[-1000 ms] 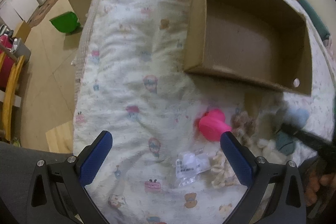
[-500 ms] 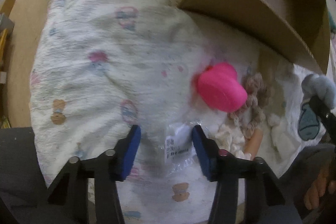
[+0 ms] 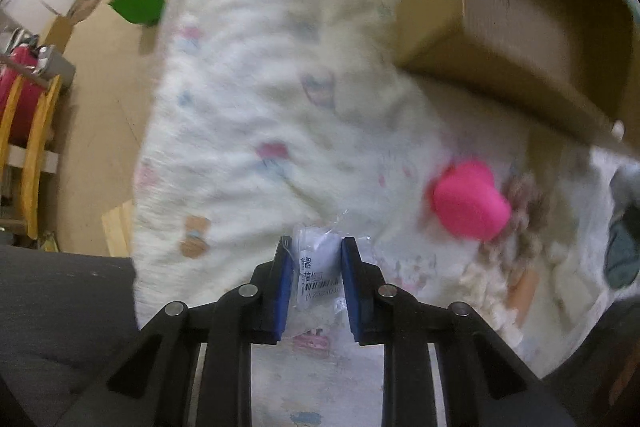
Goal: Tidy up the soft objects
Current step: 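Grasp the clear plastic bag with the left gripper while the right gripper lifts the plush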
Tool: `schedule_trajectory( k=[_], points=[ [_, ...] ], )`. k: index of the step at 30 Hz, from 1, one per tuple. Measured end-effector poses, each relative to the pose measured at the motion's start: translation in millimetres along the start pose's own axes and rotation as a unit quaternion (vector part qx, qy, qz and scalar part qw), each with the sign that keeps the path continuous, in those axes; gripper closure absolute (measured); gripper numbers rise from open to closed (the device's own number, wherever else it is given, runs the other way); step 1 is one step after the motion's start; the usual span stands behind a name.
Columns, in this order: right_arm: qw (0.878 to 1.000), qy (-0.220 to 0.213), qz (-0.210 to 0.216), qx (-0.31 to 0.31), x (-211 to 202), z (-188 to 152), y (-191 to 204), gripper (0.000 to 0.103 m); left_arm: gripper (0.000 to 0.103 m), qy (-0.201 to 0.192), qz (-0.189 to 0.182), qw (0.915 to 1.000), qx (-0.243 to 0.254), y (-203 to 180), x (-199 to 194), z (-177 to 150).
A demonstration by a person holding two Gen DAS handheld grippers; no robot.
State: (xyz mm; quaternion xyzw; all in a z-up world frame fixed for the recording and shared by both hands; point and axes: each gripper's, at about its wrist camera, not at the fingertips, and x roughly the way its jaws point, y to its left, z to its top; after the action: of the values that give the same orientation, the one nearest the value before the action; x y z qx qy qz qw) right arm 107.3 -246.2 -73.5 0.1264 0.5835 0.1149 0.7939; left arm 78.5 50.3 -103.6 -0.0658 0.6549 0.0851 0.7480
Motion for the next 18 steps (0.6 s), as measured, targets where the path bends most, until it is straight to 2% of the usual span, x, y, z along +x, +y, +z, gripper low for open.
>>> schedule_trajectory(
  k=[5, 10, 18],
  points=[
    [1.000, -0.023, 0.016, -0.002, -17.8, -3.2, 1.2, 0.067, 0.082, -0.069, -0.009, 0.9976, 0.004, 0.9, -45.0, 0.8],
    [0.998, -0.048, 0.045, -0.011, -40.1, -3.2, 7.8, 0.067, 0.082, -0.108, -0.027, 0.9937, 0.013, -1.3, -82.6, 0.3],
    [0.992, -0.095, 0.071, -0.036, -70.6, 22.8, 26.8, 0.067, 0.082, -0.164, -0.044, 0.9838, 0.057, -31.1, -122.6, 31.6]
  ],
)
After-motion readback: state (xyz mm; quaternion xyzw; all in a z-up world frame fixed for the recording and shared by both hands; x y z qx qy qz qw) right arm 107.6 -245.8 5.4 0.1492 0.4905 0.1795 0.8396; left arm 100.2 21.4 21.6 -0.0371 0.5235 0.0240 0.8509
